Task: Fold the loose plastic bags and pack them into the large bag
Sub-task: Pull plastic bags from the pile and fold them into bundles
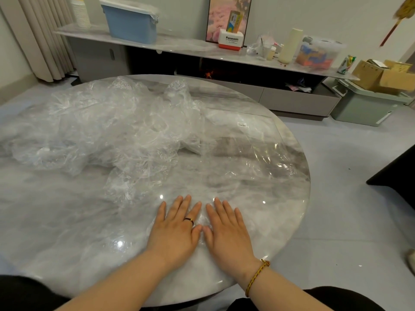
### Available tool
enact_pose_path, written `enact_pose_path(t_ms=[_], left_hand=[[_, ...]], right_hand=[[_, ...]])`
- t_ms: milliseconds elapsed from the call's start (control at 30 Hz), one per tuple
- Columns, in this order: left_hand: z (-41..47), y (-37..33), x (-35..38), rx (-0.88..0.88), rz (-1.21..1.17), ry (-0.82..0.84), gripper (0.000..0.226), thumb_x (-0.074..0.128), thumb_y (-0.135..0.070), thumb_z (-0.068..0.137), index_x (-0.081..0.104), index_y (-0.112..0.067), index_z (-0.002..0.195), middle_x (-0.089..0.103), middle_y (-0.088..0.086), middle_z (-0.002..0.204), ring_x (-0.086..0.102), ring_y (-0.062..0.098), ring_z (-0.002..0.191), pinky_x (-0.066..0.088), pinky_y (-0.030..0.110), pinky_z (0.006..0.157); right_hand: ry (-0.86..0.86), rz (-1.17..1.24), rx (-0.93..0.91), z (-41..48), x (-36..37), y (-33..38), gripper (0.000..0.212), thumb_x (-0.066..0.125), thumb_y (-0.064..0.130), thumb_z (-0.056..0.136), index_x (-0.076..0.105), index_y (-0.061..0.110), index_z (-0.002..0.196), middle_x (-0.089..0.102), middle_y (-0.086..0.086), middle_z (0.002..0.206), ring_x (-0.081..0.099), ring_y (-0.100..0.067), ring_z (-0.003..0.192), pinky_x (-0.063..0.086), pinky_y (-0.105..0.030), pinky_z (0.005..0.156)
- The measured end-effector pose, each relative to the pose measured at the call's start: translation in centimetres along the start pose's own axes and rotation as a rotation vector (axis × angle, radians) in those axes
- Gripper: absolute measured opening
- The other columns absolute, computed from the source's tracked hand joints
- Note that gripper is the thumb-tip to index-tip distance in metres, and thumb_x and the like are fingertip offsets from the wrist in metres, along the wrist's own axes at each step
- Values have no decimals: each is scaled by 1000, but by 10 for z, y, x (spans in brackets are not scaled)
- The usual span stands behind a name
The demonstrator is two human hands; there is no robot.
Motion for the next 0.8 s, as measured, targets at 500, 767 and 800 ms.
enact_pose_path(t_ms=[500, 767, 800], left_hand=[[1, 0, 5, -8, 11, 68, 101, -27, -51, 49, -12, -26, 146, -17, -4, 154, -19, 12, 141, -17, 36, 111], [3, 36, -37, -167, -348, -115, 48, 41, -34, 96, 33, -19, 141, 36, -2, 144, 31, 16, 133, 25, 25, 106], [4, 42, -39, -187, -345, -96, 46, 45, -32, 95, 38, -18, 138, 41, -2, 140, 37, 16, 129, 30, 25, 103]], right_hand=[[-62, 380, -111, 3, -12, 0, 72, 11, 54, 85, 13, 19, 148, 0, 2, 156, -4, -10, 143, -14, -13, 105], [-356, 326, 103, -4, -50, -41, 24, 60, 12, 79, 62, 13, 103, 57, -1, 105, 56, -27, 100, 35, -29, 82], [-409, 332, 85, -6, -56, -41, 22, 64, 9, 72, 64, 14, 94, 60, -2, 95, 59, -26, 90, 38, -28, 76]])
Point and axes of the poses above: each hand's wrist, its own z-axis towards the middle knuckle, its own x-axis out of the palm, y = z × x, the point moved 9 cm from there along z, towards the middle knuckle
